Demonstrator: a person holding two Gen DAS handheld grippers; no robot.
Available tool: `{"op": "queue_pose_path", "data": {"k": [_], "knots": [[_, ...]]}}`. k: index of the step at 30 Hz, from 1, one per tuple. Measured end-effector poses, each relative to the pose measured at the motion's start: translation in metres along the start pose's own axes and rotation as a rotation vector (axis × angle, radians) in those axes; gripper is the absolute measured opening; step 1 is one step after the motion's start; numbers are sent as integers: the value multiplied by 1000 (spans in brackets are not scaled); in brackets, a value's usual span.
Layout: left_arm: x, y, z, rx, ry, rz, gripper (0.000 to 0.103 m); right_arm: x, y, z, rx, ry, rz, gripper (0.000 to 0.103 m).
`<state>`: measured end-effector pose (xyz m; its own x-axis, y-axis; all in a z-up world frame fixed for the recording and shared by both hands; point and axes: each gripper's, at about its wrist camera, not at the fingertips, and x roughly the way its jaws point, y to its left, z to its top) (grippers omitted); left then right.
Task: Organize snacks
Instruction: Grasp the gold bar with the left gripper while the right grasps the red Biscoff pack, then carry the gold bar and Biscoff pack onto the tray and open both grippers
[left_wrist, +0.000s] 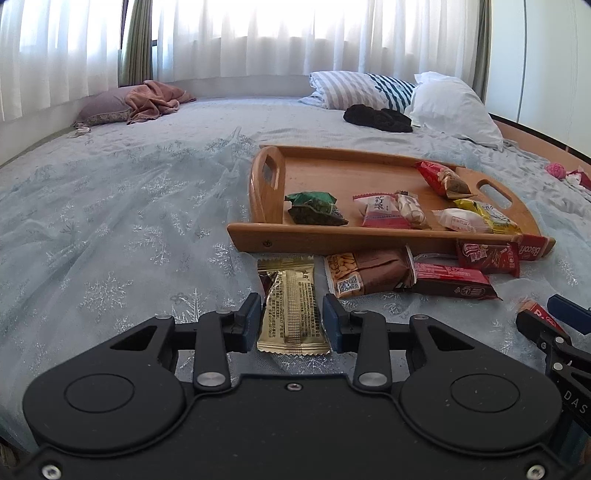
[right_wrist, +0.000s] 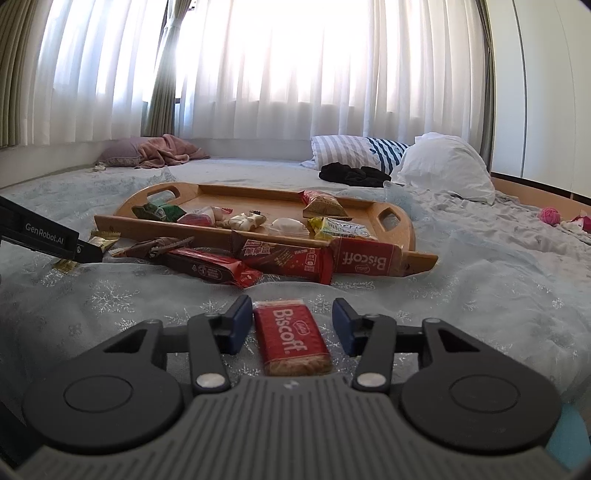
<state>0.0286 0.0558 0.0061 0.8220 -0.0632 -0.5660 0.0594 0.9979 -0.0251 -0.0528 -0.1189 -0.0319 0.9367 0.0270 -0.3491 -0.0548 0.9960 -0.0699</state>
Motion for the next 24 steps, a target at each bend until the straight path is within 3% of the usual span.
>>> {"op": "queue_pose_path", "data": {"k": [6, 11, 24], "knots": [[2, 0, 0, -2, 6, 1, 34, 0, 1, 0, 4, 22, 14, 42], [3, 6, 1, -71, 45, -26, 34, -1, 1, 6, 13, 57, 5, 41], [-14, 8, 0, -88, 57, -40, 21, 1, -10, 13, 75, 76, -21, 39]]}}
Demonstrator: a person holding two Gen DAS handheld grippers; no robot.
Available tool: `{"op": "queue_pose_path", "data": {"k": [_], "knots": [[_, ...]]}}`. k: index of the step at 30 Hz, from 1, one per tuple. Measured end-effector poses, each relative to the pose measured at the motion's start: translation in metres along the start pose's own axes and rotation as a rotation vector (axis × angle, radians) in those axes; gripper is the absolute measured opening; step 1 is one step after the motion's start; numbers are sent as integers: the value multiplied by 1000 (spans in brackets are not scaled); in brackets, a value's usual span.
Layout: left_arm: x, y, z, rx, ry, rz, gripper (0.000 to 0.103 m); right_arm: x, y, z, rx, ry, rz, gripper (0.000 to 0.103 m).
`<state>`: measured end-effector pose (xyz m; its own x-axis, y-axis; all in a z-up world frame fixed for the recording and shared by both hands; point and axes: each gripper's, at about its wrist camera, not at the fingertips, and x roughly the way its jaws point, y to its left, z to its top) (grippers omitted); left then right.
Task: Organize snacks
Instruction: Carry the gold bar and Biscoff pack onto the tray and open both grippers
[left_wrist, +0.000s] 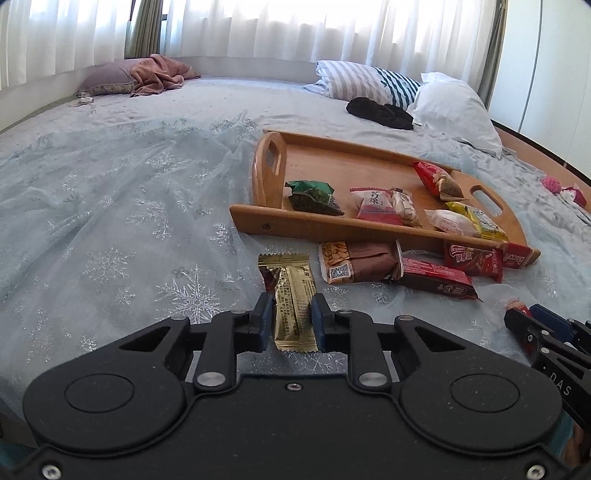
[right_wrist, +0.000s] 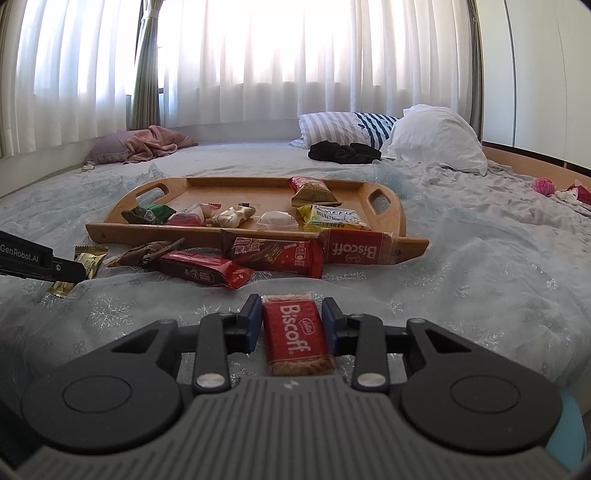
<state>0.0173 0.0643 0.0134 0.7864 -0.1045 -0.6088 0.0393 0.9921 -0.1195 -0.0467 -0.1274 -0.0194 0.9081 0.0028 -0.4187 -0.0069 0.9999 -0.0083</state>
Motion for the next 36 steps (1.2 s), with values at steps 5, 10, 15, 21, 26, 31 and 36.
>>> {"op": "queue_pose_path", "data": {"k": [5, 10, 15, 21, 26, 31, 36], "knots": [[4, -4, -2, 20, 11, 0, 21, 0, -1, 2, 1, 8, -3, 39], [9, -9, -1, 22, 7, -3, 44, 1, -2, 2, 25, 19, -2, 39], [19, -18, -1, 54, -5, 30, 35, 1, 0, 3, 30, 18, 4, 39], [9, -22, 2, 69, -14, 13, 29, 0, 3, 8, 13, 14, 3, 38], [-5, -15, 10, 39, -37, 2, 29, 3, -1, 19, 34, 1, 7, 38], [-16, -6, 22, -9, -57, -31, 29, 7, -3, 29, 63, -18, 7, 38], [-23, -5, 36, 8, -99, -27, 29, 13, -7, 45, 105, -39, 30, 38]]}}
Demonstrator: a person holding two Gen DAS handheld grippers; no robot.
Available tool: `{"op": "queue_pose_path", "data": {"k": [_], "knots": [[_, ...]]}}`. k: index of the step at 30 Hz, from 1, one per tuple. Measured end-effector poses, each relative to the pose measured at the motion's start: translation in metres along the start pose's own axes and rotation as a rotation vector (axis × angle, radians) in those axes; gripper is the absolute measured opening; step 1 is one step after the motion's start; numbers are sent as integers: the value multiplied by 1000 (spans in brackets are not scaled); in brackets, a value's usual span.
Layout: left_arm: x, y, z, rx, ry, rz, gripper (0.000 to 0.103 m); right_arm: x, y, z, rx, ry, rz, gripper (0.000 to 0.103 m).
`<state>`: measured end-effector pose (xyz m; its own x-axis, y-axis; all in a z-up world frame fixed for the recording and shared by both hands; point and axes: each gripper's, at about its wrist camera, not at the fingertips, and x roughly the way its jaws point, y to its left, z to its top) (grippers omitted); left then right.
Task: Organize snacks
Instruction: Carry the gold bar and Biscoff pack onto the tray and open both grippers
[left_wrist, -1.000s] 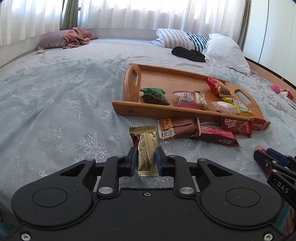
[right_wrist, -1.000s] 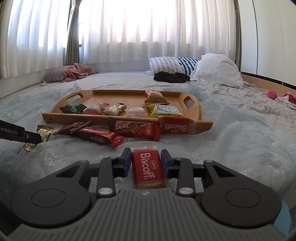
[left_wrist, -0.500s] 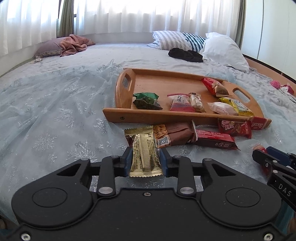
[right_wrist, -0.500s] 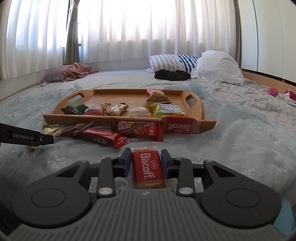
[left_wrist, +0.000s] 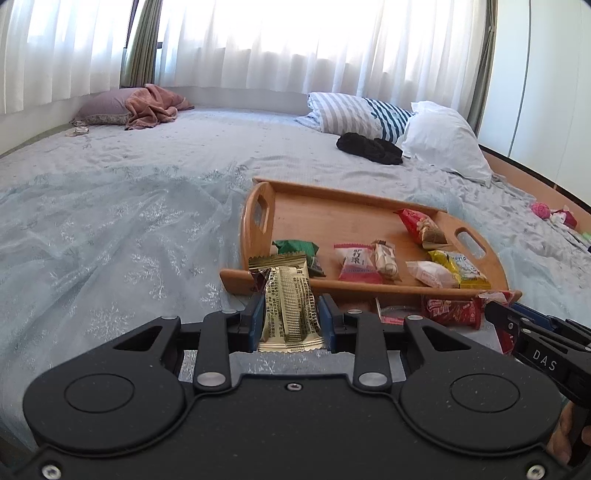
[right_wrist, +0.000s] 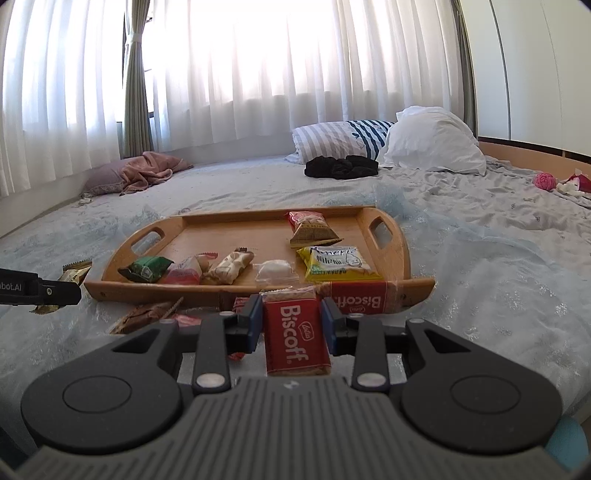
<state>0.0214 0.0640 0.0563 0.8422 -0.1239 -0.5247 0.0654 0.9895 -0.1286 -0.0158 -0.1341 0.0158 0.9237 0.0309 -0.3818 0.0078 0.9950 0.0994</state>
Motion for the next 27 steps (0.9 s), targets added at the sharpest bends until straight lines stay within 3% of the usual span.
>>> {"op": "queue_pose_path", "data": {"k": [7, 11, 20, 27], "knots": [[10, -4, 29, 12, -36, -39, 29, 22, -10, 31, 77, 10, 68, 38], [22, -6, 47, 3, -41, -98, 29, 42, -19, 54, 132, 27, 101, 38], [68, -19, 87, 11, -24, -154, 29, 120, -31, 103, 234, 136, 221, 38], [129, -27, 104, 43, 47, -95, 30, 180, -25, 105, 216, 206, 184, 38]]}}
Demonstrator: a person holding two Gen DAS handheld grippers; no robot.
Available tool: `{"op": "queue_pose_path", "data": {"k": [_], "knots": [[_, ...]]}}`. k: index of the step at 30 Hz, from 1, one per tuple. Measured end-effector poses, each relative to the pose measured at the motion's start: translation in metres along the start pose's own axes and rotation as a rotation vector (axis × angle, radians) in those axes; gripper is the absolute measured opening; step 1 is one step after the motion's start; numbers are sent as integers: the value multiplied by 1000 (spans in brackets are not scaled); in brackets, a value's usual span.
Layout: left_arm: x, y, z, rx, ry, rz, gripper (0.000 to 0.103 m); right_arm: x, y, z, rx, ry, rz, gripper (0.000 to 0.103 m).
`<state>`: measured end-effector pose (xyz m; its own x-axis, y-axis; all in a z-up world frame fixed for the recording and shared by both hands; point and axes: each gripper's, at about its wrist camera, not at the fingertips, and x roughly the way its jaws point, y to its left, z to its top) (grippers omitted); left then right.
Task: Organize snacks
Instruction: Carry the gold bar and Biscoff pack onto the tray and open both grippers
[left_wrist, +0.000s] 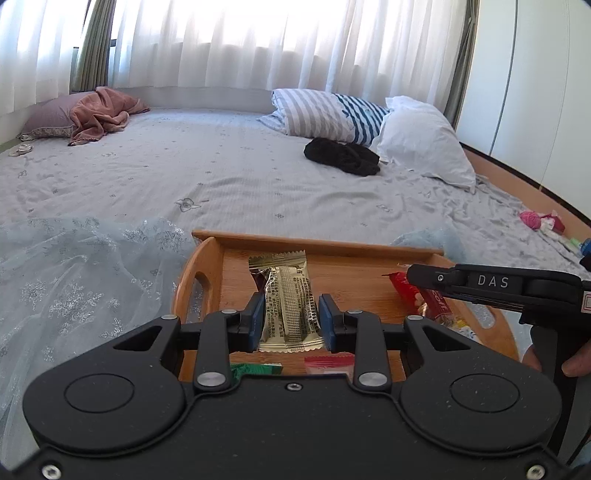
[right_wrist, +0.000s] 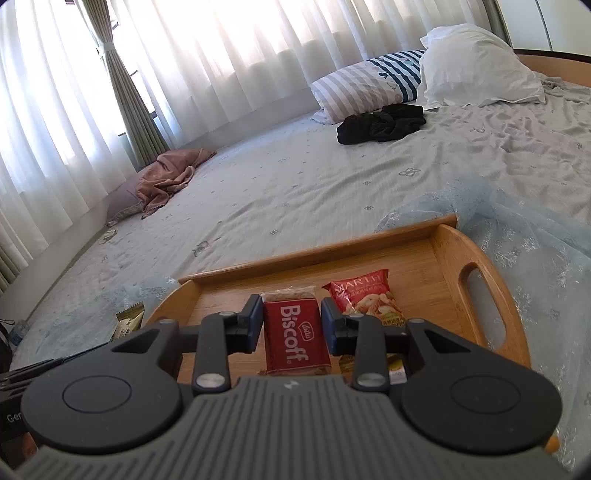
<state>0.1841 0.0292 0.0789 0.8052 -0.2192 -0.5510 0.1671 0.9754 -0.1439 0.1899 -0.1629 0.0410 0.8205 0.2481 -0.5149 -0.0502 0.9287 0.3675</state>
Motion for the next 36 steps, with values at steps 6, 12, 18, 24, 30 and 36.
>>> {"op": "queue_pose_path", "data": {"k": [6, 12, 18, 24, 30, 36], "knots": [[43, 5, 0, 2, 54, 43, 30, 27, -2, -5, 27, 22, -28, 38], [64, 7, -7, 10, 71, 82, 30, 37, -1, -14, 9, 15, -99, 38], [72, 8, -10, 22, 78, 90, 30, 42, 1, -20, -5, 19, -124, 38], [77, 7, -12, 30, 88, 100, 30, 43, 1, -24, -9, 26, -123, 38], [81, 6, -14, 40, 96, 104, 30, 45, 3, -24, -24, 25, -130, 38], [84, 5, -16, 46, 106, 116, 34, 42, 2, -23, -18, 24, -111, 48]]}}
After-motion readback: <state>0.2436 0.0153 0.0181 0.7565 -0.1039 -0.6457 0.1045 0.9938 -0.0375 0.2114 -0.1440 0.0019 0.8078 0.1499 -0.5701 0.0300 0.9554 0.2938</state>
